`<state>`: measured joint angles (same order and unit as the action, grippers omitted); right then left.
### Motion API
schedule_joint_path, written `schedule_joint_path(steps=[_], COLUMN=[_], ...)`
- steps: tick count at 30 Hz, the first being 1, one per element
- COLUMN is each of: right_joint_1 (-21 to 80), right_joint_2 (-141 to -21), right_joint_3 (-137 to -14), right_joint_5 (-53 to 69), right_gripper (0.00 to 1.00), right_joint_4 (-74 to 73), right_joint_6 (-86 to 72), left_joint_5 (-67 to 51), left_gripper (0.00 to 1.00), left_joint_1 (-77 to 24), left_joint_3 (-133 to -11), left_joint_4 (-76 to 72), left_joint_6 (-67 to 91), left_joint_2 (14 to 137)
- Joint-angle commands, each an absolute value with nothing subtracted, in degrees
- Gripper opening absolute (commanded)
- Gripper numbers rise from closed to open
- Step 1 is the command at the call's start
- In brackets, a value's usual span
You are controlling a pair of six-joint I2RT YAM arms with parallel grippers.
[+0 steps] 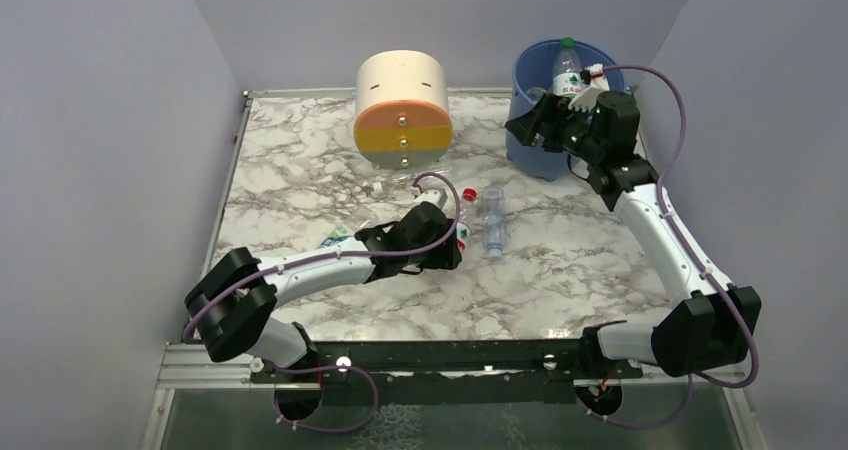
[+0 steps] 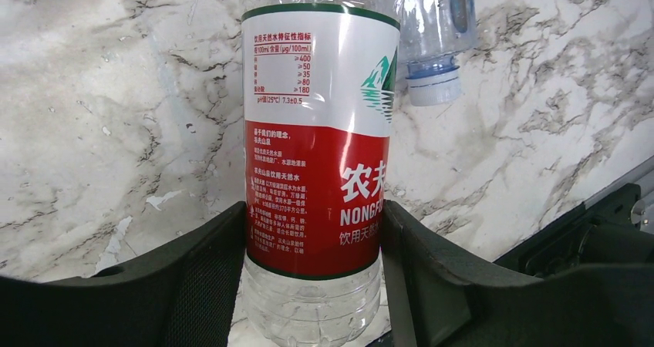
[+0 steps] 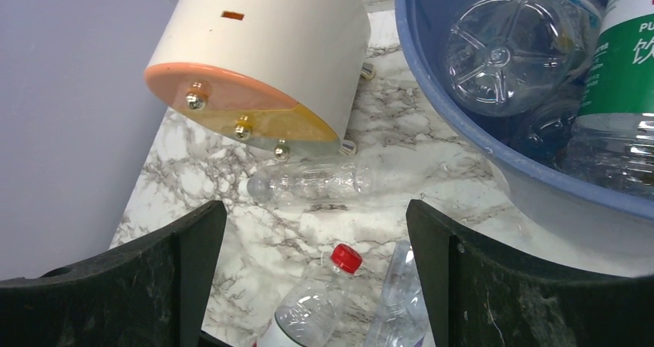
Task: Put the plastic bottles in the bin
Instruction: Pick up the plastic bottle at the center of the board.
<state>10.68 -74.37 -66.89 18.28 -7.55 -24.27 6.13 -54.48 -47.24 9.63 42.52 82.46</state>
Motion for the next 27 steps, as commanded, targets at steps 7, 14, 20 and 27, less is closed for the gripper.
schedule_joint_path(steps=[7,14,20,27], right_joint_1=[12.0,13.2,15.7,18.9], right_joint_2=[-75.6,-76.9,-79.3,-82.5], right_joint_3=[-63.6,-62.0,-61.6,-61.6], right_joint_5=[23.0,25.9,27.0,27.2], right_gripper=[0.89,0.9,0.91,0.92], right_joint_4=[-4.8,-3.3,-2.6,-1.8], right_joint_6=[-26.9,-29.3,-31.6,-33.0], left_joint_5=[9.6,10.7,11.2,11.4], left_gripper=[0.62,0.62,0.62,0.62], left_joint_1=[-54.4,-54.4,-54.4,-54.4], left_joint_3=[-46.4,-46.6,-46.6,-46.7], left_joint_4=[11.7,12.9,13.2,13.1], left_joint_6=[41.7,41.1,41.0,40.6], left_joint_2=[73.9,70.3,68.5,66.4])
